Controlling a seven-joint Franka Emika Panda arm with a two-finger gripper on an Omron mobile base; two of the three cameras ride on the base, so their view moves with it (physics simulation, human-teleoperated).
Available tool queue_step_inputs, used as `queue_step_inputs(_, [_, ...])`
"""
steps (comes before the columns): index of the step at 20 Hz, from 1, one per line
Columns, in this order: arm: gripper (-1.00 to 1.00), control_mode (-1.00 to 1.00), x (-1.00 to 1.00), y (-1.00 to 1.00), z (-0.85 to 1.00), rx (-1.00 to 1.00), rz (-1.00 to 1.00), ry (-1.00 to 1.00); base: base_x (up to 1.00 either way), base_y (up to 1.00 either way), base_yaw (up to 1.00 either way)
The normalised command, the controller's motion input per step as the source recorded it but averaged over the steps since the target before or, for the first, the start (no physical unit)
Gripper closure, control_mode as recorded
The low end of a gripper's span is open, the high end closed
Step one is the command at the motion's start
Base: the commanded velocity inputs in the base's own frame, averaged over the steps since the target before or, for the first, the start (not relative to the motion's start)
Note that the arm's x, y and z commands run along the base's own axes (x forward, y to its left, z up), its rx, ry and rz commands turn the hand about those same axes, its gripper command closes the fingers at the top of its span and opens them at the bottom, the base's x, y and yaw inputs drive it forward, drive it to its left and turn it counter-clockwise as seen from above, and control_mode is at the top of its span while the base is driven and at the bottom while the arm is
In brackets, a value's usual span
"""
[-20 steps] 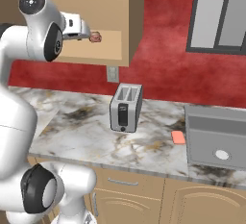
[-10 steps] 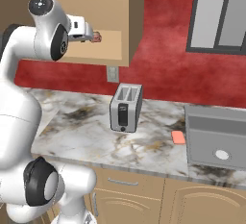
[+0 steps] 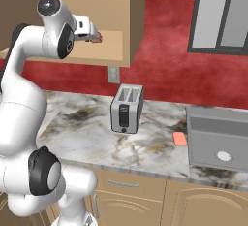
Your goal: Locate and retrieve the bar soap and bar soap from the cabinet. Place them next to the sink.
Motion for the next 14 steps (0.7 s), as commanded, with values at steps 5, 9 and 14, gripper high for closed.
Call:
queue_step_inputs(5, [-1.0,-1.0,0.29,0.0,0.0,-0.02,0.0,0.06,0.0,0.0,0.0])
queue_step_inputs(9, [-1.0,-1.0,0.29,-0.04,0.0,-0.02,0.0,0.07,0.0,0.0,0.0])
queue_step_inputs(14, [-1.0,-1.0,0.29,-0.06,0.0,-0.01,0.0,0.04,0.0,0.0,0.0])
